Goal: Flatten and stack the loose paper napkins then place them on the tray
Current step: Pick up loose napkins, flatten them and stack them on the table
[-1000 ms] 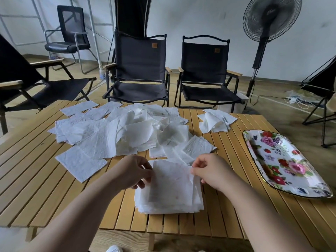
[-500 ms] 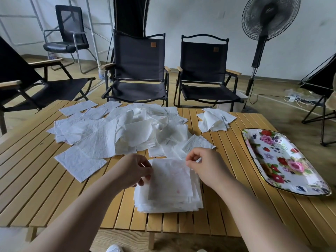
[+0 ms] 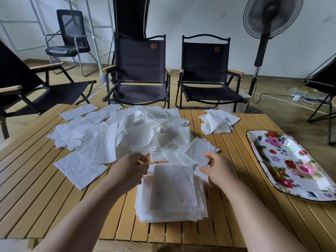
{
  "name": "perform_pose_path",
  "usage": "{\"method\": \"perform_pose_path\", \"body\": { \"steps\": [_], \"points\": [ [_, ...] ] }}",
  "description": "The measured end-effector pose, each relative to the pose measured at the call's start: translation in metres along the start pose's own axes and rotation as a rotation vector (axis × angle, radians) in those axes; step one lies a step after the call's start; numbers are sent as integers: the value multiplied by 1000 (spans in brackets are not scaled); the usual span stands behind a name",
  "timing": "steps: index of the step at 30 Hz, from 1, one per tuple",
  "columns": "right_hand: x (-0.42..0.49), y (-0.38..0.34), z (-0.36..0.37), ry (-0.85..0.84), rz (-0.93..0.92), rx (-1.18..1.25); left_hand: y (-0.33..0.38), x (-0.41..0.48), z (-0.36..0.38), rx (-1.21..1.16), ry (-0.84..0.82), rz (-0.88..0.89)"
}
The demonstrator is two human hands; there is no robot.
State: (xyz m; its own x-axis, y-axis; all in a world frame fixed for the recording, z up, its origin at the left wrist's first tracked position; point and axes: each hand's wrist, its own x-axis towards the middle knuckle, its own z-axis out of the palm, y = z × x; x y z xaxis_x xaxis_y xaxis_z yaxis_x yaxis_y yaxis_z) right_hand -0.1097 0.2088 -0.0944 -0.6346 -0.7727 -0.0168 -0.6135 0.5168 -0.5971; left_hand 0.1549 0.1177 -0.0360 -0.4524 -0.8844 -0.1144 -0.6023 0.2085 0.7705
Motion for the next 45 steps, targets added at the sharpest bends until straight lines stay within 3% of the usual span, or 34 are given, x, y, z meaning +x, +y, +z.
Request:
{"method": "perform_pose_path", "body": {
  "steps": [7,16,24,28,33,36,40,45],
  "points": [
    [19,-5,16,131,1,-158,-3,13,0,4,18,-14],
    [19,10,6,196,36,30,-5,15,3,43,10,13],
    [7,-10,-17,311,-158,210,-3,8,1,70,38,71],
    [-17,-42,-40,177,-225,471,-1,6,3,11,34,132],
    [-59,-74,-61,-199,-250,1139,10,-2,-1,-423,-91,71],
    [-75,-83,-68,-336,-233,1291,19,-9,-4,-591,-209,51],
    [-79,-81,-68,-398,-207,1196,18,-9,-5,-819,-247,38],
    [-73,-73,-66,-396,-75,715,11,-11,-6,-501,-248,123]
  ]
}}
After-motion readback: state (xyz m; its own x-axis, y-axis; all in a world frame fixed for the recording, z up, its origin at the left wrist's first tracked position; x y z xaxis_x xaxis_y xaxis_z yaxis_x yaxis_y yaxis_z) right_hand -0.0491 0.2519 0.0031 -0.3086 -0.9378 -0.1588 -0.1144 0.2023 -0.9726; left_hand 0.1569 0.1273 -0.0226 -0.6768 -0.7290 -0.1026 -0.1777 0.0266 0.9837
